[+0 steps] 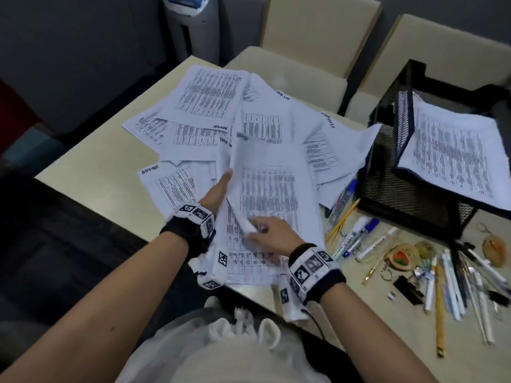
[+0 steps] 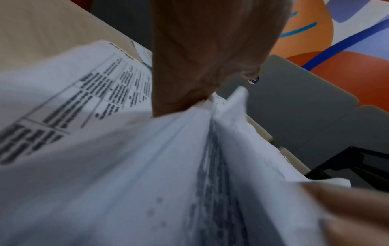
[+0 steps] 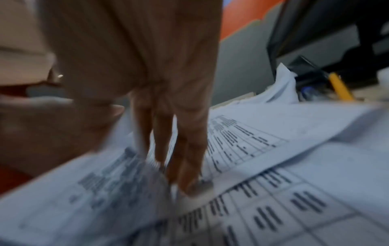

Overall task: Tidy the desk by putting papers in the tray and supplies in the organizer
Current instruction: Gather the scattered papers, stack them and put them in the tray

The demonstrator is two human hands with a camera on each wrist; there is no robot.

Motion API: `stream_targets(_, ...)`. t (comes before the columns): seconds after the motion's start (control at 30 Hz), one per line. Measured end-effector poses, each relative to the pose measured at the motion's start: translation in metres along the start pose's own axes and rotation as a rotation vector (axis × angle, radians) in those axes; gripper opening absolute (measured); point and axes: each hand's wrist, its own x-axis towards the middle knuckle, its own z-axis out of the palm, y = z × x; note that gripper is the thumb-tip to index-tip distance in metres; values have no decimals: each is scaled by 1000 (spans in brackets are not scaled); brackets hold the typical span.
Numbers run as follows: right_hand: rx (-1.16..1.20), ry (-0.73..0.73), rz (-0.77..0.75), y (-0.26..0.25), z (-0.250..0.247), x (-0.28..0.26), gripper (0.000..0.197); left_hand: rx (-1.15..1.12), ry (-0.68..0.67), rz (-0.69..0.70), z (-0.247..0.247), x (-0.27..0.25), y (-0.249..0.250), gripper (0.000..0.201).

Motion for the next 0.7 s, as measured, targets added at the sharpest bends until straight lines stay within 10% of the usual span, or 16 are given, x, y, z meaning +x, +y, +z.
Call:
stream_targets(0.07, 94, -30, 38, 3, -2, 0, 56, 131, 97, -32, 3, -2, -2, 97)
stream_targets(0.17, 158, 553, 210, 27, -34, 8, 51, 260, 319, -1, -2, 8, -14, 51)
stream_targets(0.23, 6, 688, 419, 47, -49, 13, 53, 207, 318, 14, -3, 8, -19, 46)
stream_targets(0.4, 34, 516, 324, 54, -26, 23, 38, 375, 140, -28, 14, 6, -26, 93)
stream_targets(0.7, -197, 901, 255, 50, -60, -39, 22, 662, 52, -17, 25, 13, -22, 126)
